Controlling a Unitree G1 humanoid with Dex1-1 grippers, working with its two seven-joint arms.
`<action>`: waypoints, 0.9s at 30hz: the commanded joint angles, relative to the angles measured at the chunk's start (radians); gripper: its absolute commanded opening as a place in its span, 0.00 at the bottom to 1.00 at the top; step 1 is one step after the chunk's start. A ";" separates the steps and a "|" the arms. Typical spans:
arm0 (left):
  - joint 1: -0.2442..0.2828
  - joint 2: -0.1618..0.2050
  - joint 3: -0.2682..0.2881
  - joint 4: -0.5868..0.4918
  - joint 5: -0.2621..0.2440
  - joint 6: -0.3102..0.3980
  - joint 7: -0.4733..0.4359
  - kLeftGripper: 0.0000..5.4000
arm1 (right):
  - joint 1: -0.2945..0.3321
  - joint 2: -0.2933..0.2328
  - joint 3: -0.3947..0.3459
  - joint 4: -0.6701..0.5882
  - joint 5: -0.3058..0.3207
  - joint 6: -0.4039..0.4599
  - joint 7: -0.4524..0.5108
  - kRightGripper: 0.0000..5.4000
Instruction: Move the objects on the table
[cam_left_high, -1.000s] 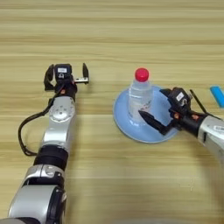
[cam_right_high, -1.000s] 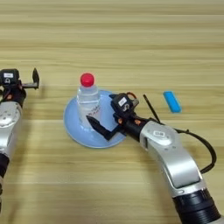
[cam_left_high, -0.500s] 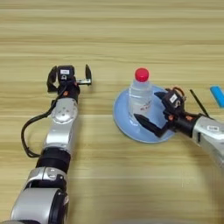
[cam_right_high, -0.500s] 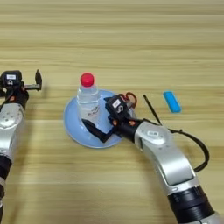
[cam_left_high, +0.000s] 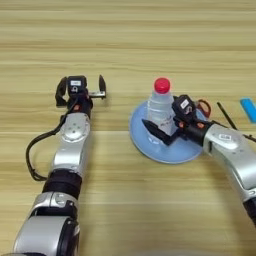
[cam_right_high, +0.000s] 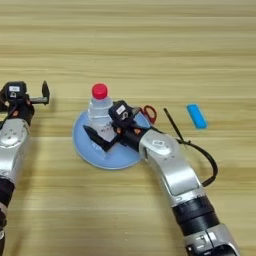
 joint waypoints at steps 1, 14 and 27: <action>0.009 -0.003 -0.004 -0.015 0.008 0.015 0.002 1.00 | -0.029 0.033 0.019 0.050 -0.018 -0.037 -0.002 1.00; 0.015 -0.007 -0.006 -0.032 0.011 0.023 0.007 1.00 | -0.034 0.070 0.028 0.136 -0.031 -0.102 0.002 0.87; 0.016 -0.007 -0.006 -0.033 0.011 0.022 0.007 1.00 | -0.029 0.078 -0.011 0.111 -0.019 -0.115 -0.016 0.61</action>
